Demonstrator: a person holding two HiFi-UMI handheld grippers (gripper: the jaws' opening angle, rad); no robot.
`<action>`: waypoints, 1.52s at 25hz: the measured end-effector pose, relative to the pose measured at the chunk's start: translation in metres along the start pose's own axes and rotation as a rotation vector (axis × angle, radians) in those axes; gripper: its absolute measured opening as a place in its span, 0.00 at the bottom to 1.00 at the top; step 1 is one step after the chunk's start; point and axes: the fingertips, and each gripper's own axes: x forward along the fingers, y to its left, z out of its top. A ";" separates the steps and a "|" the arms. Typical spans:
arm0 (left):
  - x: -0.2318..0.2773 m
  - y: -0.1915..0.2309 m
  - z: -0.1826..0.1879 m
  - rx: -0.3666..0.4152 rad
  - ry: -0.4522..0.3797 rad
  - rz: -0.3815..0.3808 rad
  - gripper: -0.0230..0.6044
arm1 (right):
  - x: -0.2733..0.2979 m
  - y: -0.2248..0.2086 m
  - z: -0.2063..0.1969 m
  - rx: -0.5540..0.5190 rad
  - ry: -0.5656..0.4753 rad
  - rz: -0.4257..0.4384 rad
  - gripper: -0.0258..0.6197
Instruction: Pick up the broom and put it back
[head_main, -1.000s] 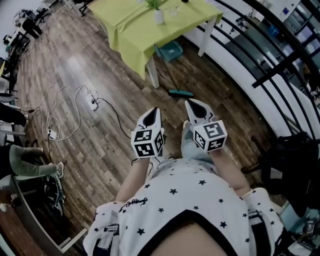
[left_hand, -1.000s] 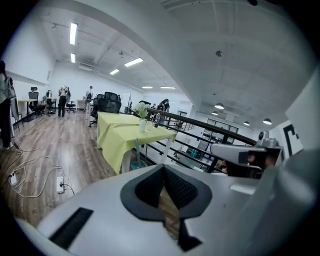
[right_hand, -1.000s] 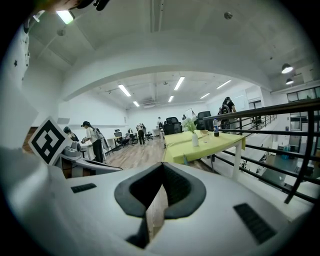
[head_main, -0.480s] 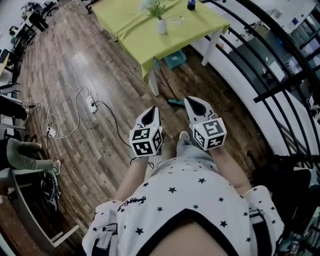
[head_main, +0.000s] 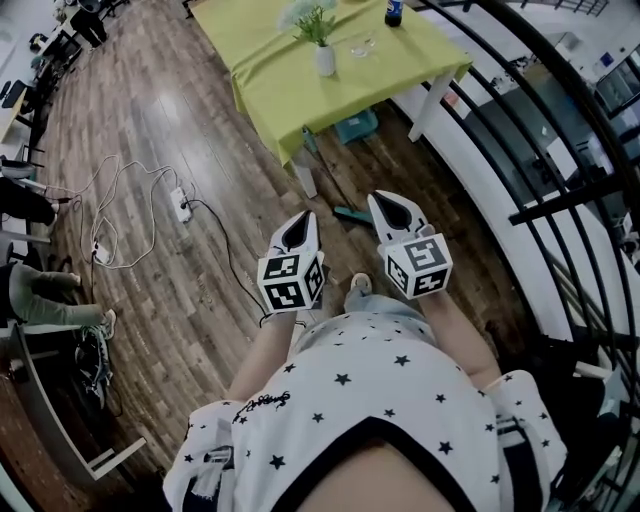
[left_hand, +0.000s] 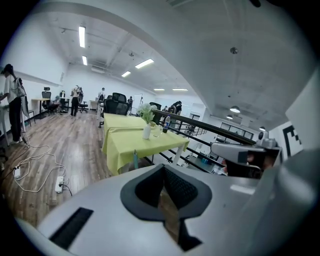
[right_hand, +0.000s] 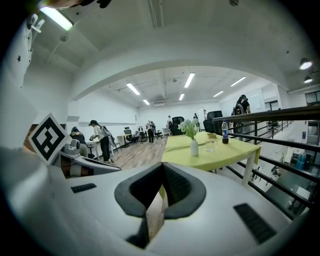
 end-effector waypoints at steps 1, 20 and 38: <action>0.004 -0.001 0.001 -0.003 0.000 0.005 0.05 | 0.003 -0.005 0.001 0.001 0.001 0.004 0.03; 0.050 0.012 0.000 -0.060 0.005 0.143 0.05 | 0.054 -0.054 -0.016 -0.023 0.041 0.105 0.03; 0.091 0.064 -0.006 -0.081 0.054 0.166 0.05 | 0.152 -0.055 -0.032 -0.075 0.076 0.134 0.03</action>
